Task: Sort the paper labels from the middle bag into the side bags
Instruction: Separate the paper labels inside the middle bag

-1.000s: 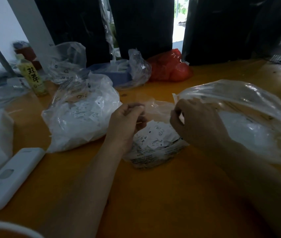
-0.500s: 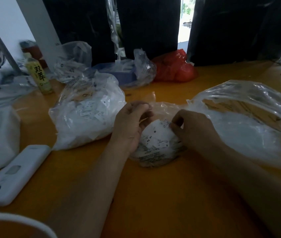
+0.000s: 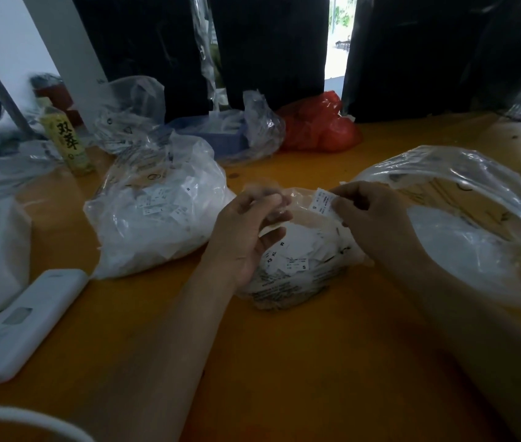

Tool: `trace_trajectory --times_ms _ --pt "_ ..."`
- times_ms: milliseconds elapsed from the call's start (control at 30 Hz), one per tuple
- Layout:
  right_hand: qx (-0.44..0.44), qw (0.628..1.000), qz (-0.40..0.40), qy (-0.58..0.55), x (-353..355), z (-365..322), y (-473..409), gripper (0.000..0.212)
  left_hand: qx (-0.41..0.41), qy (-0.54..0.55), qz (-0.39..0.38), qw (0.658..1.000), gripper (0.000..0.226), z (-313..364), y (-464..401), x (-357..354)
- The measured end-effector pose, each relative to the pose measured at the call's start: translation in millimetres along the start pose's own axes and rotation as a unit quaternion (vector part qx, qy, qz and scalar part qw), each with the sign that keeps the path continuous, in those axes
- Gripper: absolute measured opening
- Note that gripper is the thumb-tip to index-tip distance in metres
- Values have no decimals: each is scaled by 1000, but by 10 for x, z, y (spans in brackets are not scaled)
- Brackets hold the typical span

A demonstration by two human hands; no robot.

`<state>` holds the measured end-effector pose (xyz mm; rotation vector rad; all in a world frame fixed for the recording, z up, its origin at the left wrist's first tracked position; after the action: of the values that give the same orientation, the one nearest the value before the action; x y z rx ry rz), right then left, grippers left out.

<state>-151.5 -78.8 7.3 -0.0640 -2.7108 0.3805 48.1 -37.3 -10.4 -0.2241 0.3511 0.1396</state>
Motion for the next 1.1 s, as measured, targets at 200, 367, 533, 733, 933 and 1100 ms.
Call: trace_trajectory --times_ms 200,367,533,733,933,1100 --pt "24 996 46 68 92 25 -44 11 -13 -59 29 998 20 -63 -15 47" --pt "27 992 68 103 202 78 -146 16 -46 -96 41 993 21 -91 -23 84" --pt "43 990 108 81 311 4 -110 16 -60 -129 19 990 16 -70 3 45" --pt "69 994 74 -32 240 -208 13 21 -57 -125 5 991 18 -72 5 2" --pt "67 990 35 -116 252 -268 60 16 -67 -147 -17 987 23 -83 11 -1" --pt "95 986 -1 -140 219 -349 111 9 -73 -188 -31 979 27 -91 20 -13"
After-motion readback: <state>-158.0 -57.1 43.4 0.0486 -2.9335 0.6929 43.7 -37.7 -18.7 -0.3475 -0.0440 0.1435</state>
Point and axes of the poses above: each hand's wrist, its own y-axis away from the middle knuckle, its own x-axis out of the back of the hand, z = x × y, the point moved 7 cm from there along -y, towards the middle knuckle, and after that the axes turned 9 degrees about -x, right-handed, at the moved point
